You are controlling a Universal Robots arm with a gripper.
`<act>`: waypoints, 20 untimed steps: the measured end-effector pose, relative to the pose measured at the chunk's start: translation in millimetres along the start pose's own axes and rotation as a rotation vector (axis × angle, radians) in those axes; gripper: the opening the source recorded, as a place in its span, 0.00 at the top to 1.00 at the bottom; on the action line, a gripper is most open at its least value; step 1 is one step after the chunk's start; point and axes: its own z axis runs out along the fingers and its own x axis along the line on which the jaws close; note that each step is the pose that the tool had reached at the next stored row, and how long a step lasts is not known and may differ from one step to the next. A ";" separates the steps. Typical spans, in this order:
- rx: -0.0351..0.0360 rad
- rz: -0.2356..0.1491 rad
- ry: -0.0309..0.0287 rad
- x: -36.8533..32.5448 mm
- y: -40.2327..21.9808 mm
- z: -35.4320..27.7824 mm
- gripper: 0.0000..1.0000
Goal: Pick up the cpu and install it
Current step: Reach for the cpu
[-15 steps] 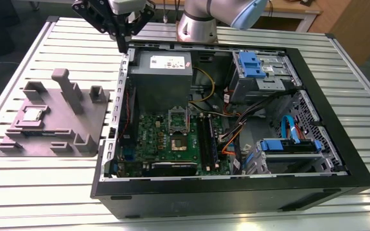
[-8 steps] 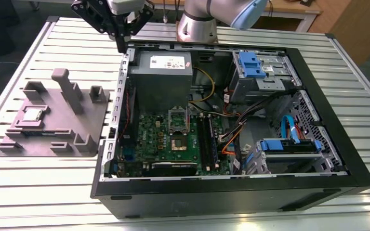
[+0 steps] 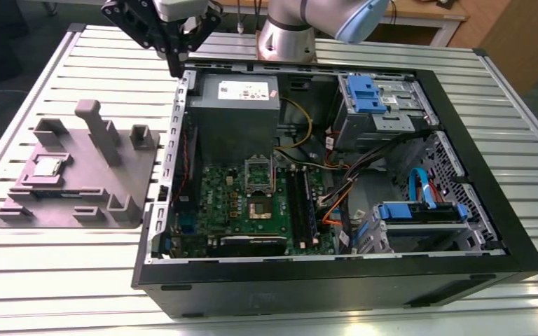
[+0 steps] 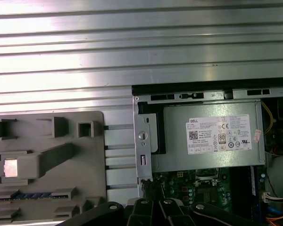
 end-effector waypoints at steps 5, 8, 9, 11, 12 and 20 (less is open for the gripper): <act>0.0000 0.000 0.0001 3.9 -0.3 0.1 0.89; 0.0000 0.000 0.0000 8.1 -0.7 0.1 0.89; 0.0000 0.000 0.0001 9.4 -0.7 0.1 0.89; 0.0000 0.000 0.0000 11.8 -0.9 0.2 0.89; 0.0000 0.000 0.0001 12.9 -1.0 0.3 0.89; 0.0002 0.000 0.0025 21.7 -1.7 1.1 0.89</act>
